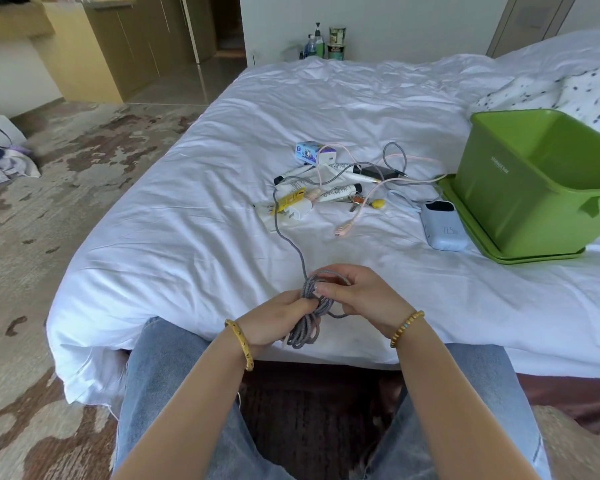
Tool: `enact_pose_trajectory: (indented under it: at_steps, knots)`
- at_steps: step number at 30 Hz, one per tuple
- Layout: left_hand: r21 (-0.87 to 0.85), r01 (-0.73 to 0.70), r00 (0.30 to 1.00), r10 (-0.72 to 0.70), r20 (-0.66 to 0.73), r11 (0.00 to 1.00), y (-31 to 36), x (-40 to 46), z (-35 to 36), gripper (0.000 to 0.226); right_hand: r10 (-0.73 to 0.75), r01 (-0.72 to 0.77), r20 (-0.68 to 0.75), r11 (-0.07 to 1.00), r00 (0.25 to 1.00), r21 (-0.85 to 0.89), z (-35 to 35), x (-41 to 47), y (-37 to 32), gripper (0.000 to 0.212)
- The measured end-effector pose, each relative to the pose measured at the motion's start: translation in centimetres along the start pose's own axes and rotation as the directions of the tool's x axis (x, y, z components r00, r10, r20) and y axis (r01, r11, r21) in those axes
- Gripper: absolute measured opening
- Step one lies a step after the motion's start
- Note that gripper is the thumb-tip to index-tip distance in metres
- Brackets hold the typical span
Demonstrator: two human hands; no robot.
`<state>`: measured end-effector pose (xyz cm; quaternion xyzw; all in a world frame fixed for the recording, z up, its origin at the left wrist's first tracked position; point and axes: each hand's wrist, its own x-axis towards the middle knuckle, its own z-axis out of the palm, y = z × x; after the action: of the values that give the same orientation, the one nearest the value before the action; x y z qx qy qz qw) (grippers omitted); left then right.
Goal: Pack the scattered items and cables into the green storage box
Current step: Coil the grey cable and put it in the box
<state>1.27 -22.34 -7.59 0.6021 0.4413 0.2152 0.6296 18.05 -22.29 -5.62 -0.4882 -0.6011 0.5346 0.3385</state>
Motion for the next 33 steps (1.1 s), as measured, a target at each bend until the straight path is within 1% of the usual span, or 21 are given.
enact_pose_trajectory:
  at_steps: [3, 6, 7, 8, 9, 10, 12, 13, 16, 19, 23, 24, 26, 28, 30, 33]
  knots:
    - [0.113, -0.02, 0.993, 0.033, -0.117, 0.993, 0.1, 0.4, 0.0, 0.026, -0.033, 0.032, -0.109, 0.999, 0.993, -0.009, 0.4, 0.3, -0.1, 0.013]
    - [0.172, -0.047, 0.986, 0.073, -0.15, 0.984, 0.2, 0.5, -0.1, 0.035, -0.037, 0.039, -0.148, 0.999, 0.988, 0.012, 0.3, 0.5, -0.2, 0.009]
    - [0.163, -0.067, 0.983, 0.093, -0.158, 0.984, 0.2, 0.4, -0.3, 0.039, -0.026, 0.032, -0.155, 0.999, 0.988, 0.038, 0.1, 0.5, -0.1, 0.01]
    - [0.109, -0.094, 0.978, 0.112, -0.174, 0.99, 0.0, 0.3, -0.6, 0.042, -0.017, 0.03, -0.174, 0.997, 0.985, 0.071, -0.3, 0.5, 0.0, 0.012]
    - [-0.003, -0.121, 0.972, 0.118, -0.202, 0.993, 0.0, 0.2, -0.9, 0.043, -0.016, 0.037, -0.201, 0.994, 0.98, 0.101, -0.8, 0.5, 0.1, 0.016]
    - [-0.149, -0.149, 0.966, 0.111, -0.234, 0.978, -0.1, 0.0, -1.1, 0.04, -0.02, 0.048, -0.22, 0.991, 0.975, 0.124, -1.3, 0.5, 0.3, 0.02]
    - [-0.388, -0.209, 0.953, 0.099, -0.286, 0.897, 0.2, -0.1, -1.5, 0.035, -0.029, 0.065, -0.214, 0.984, 0.976, 0.165, -1.8, 0.4, 0.5, 0.022]
    - [-0.455, -0.233, 0.945, 0.09, -0.315, 0.859, 0.5, 0.0, -1.4, 0.034, -0.032, 0.067, -0.197, 0.983, 0.98, 0.173, -1.7, 0.4, 0.6, 0.021]
    - [-0.576, -0.301, 0.905, 0.036, -0.425, 0.76, 1.7, 0.6, -0.7, 0.035, -0.041, 0.064, -0.137, 0.985, 0.99, 0.161, -0.4, 0.5, 0.6, 0.023]
    - [-0.669, -0.404, 0.854, -0.004, -0.52, 0.624, 2.6, 1.0, 0.0, 0.033, -0.068, 0.076, -0.057, 0.985, 0.996, 0.152, 0.6, 0.1, 0.2, 0.029]
    - [-0.729, -0.44, 0.867, 0.036, -0.497, 0.525, 3.4, 1.2, -0.1, 0.032, -0.055, 0.054, 0.111, 0.998, 0.992, 0.017, 1.4, -0.9, 0.2, 0.034]
    - [-0.732, -0.445, 0.864, 0.032, -0.503, 0.516, 3.5, 1.2, -0.3, 0.032, -0.039, 0.041, 0.136, 0.999, 0.99, -0.008, 1.5, -1.1, 0.3, 0.035]
    - [-0.702, -0.439, 0.848, 0.001, -0.53, 0.561, 3.5, 1.2, -0.5, 0.032, -0.001, 0.004, 0.159, 1.0, 0.987, -0.021, 1.5, -1.5, 0.5, 0.032]
    - [-0.665, -0.421, 0.829, -0.036, -0.558, 0.616, 3.1, 1.3, -0.5, 0.032, 0.033, -0.028, 0.151, 0.999, 0.988, -0.037, 1.3, -1.5, 0.8, 0.02]
    - [-0.641, -0.422, 0.797, -0.075, -0.599, 0.641, 2.7, 1.5, -0.4, 0.031, 0.051, -0.047, 0.1, 0.998, 0.994, -0.049, 0.9, -1.3, 1.1, 0.016]
    - [-0.612, -0.435, 0.759, -0.096, -0.644, 0.66, 2.4, 1.6, -1.1, 0.029, 0.04, -0.041, -0.012, 0.996, 0.999, -0.083, 0.5, -1.1, 1.7, 0.025]
